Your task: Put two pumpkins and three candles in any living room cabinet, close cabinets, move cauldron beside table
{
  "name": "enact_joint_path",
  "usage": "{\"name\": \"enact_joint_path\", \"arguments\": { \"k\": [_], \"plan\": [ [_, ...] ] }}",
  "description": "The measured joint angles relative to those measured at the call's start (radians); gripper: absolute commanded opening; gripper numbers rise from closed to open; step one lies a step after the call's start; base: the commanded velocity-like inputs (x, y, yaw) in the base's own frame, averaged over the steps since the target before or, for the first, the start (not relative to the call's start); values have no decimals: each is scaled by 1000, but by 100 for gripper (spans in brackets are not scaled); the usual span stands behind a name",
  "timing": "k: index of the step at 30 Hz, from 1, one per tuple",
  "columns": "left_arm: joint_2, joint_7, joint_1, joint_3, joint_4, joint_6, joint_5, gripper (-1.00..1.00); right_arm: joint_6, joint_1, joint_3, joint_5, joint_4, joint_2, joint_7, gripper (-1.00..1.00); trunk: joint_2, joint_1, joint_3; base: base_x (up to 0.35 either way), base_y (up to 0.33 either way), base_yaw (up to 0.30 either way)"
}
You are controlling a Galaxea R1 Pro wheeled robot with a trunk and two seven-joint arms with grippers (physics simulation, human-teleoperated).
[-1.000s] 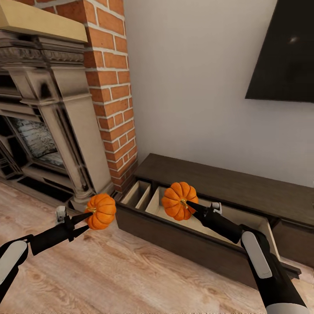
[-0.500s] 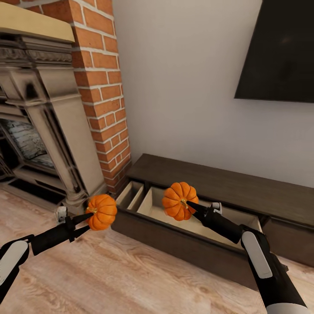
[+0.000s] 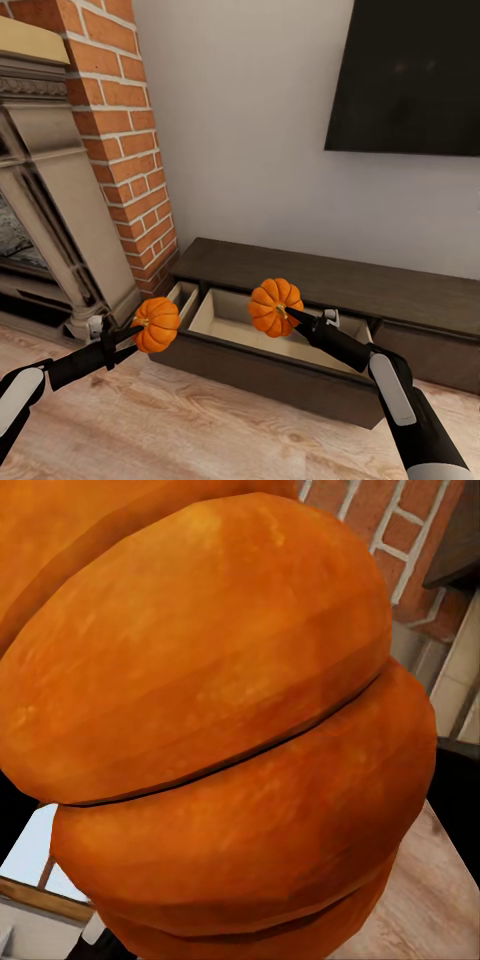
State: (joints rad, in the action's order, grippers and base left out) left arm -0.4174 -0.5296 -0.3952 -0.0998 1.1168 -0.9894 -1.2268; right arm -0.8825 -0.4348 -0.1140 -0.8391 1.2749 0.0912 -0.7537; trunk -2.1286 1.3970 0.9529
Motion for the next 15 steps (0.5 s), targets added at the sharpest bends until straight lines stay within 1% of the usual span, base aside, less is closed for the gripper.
{"name": "enact_joint_path", "arguments": {
  "k": [7, 12, 15],
  "plan": [
    [0, 0, 0, 0, 0, 1, 3, -100, 0, 0, 0, -1, 0, 0, 0, -100, 0, 0, 0, 9, -9, -9],
    [0, 0, 0, 1, 0, 1, 5, -100, 0, 0, 0, 1, 0, 1, 0, -100, 0, 0, 0, 92, -196, 0],
    [0, 1, 0, 2, 0, 1, 4, -100, -1, 0, 0, -1, 0, 1, 0, -100, 0, 0, 0, 42, -75, -83]
  ]
}}
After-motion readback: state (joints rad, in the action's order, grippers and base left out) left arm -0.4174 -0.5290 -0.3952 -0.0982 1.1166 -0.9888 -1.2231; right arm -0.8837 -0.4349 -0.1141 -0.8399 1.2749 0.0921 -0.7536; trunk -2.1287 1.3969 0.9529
